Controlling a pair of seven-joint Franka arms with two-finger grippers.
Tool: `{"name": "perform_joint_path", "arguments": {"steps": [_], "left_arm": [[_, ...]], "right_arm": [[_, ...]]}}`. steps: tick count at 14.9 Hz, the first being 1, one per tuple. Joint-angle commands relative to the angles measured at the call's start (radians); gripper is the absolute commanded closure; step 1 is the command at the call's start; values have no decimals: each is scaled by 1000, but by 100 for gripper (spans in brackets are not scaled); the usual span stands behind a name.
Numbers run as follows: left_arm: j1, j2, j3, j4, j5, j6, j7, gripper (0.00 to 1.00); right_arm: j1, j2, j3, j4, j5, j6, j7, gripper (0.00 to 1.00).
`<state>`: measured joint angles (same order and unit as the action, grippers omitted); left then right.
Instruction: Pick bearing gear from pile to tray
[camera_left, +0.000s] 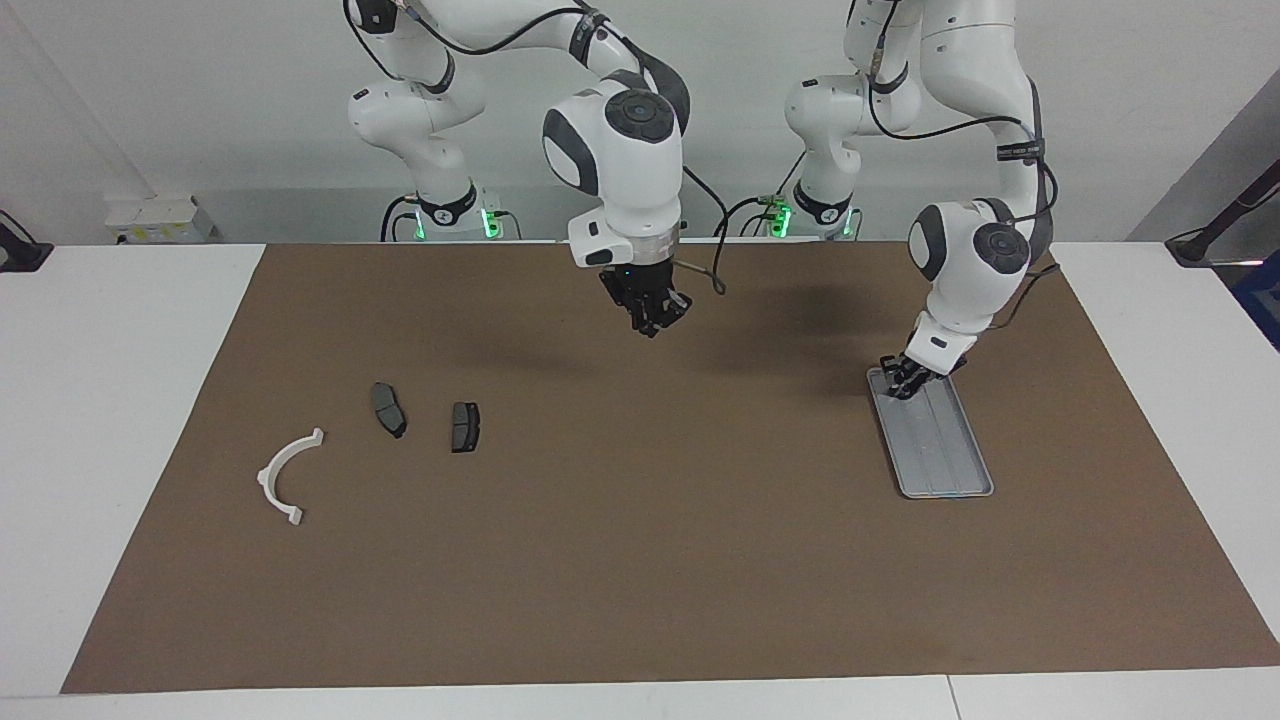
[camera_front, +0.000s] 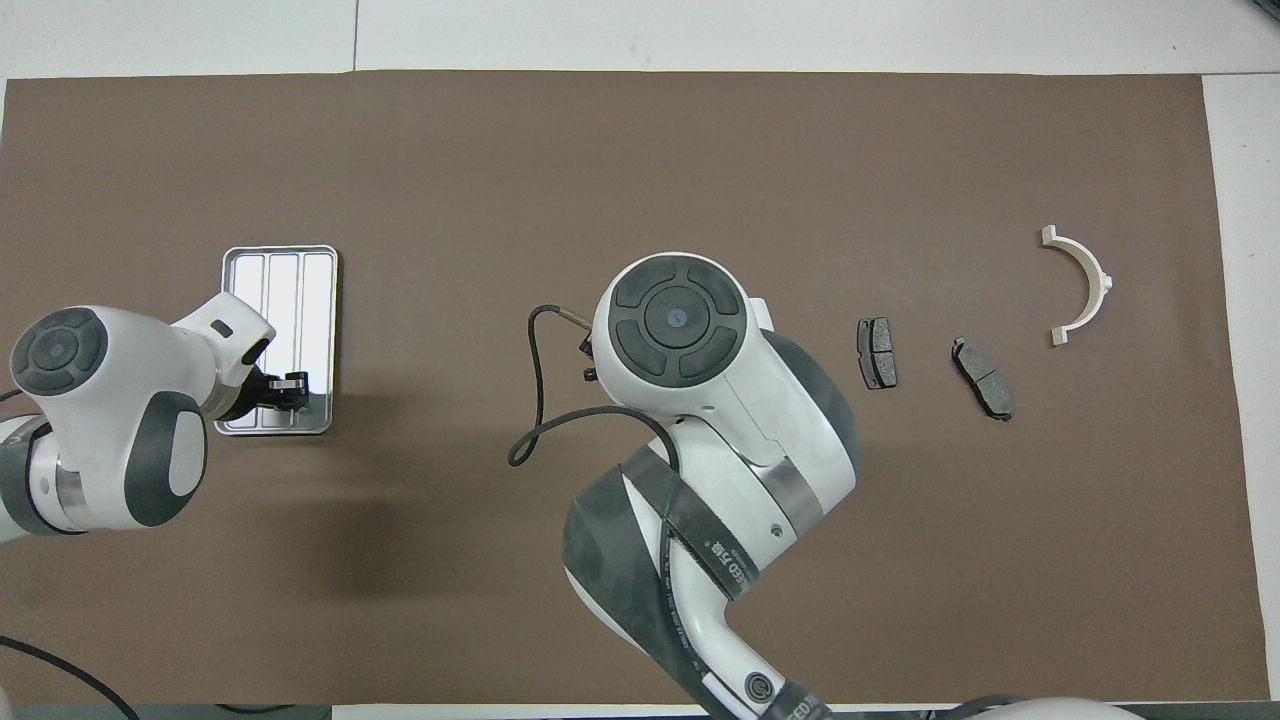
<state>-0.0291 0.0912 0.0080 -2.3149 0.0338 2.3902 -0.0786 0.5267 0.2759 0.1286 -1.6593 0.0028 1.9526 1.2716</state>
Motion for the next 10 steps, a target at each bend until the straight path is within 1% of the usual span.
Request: {"name": "perform_joint_path", "arguments": {"steps": [1,3,4,8,10], "left_arm": [[15,-10,3,-34,-8,32,26,76],[15,-10,1,-34,-8,30,28,76],[15,-10,3,-34,-8,32,28,74],[17,-10,3,-34,-8,32,46,37],[17,-10,3,-31,-8,24,54,24]], "right_arm": [[3,14,2,-46,22,70,6,100],[4,19,2,-98,13,133,5,100],[7,20,2,-117,8,152,6,100],[21,23,0,-143,-10,157,6,100],[21,35,0,-177,-33,187,6,100]]}}
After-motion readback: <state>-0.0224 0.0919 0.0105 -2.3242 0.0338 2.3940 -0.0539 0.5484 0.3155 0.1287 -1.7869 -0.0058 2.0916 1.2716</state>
